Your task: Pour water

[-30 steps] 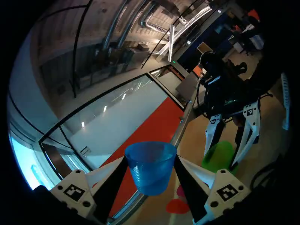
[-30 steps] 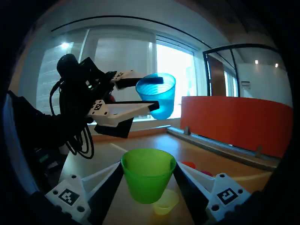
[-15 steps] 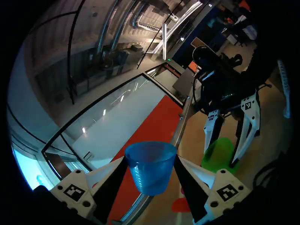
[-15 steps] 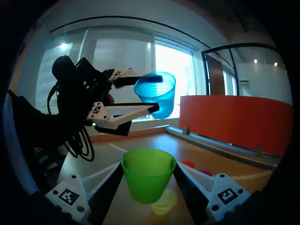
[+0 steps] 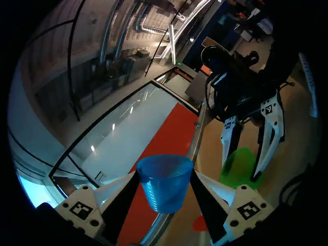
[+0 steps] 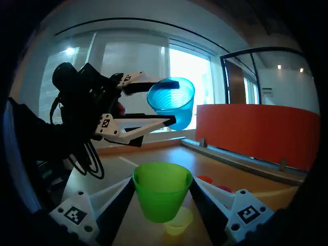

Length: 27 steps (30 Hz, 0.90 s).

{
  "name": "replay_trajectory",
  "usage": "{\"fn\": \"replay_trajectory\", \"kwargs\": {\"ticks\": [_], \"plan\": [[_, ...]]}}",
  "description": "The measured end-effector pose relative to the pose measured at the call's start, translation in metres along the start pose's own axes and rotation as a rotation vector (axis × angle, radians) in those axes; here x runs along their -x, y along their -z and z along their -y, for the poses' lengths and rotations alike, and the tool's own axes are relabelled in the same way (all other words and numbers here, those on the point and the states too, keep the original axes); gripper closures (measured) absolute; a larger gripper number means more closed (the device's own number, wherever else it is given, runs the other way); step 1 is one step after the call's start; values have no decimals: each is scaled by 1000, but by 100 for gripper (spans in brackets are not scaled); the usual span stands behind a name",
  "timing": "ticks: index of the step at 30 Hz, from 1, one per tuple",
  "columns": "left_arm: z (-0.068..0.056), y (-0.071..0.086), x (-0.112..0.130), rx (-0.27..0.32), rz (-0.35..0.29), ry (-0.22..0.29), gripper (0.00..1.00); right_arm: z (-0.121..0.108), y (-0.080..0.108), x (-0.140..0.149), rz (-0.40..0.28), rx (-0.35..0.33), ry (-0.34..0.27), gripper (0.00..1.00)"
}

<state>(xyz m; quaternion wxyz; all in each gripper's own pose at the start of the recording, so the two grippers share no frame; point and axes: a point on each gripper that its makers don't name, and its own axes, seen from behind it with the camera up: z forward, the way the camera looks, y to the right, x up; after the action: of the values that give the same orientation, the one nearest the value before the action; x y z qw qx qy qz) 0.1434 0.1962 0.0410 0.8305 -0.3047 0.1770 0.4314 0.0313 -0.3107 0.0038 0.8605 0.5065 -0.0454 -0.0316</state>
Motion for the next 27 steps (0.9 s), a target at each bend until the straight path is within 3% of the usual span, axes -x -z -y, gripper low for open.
{"fn": "replay_trajectory", "kwargs": {"ticks": [11, 27], "plan": [[-5, -1, -4, 4, -6, -61, 14, -2, 0, 1, 6, 6, 11, 8], [-5, 0, -3, -7, -5, -94, 14, 0, -1, 3, 19, 8, 35, 8]]}}
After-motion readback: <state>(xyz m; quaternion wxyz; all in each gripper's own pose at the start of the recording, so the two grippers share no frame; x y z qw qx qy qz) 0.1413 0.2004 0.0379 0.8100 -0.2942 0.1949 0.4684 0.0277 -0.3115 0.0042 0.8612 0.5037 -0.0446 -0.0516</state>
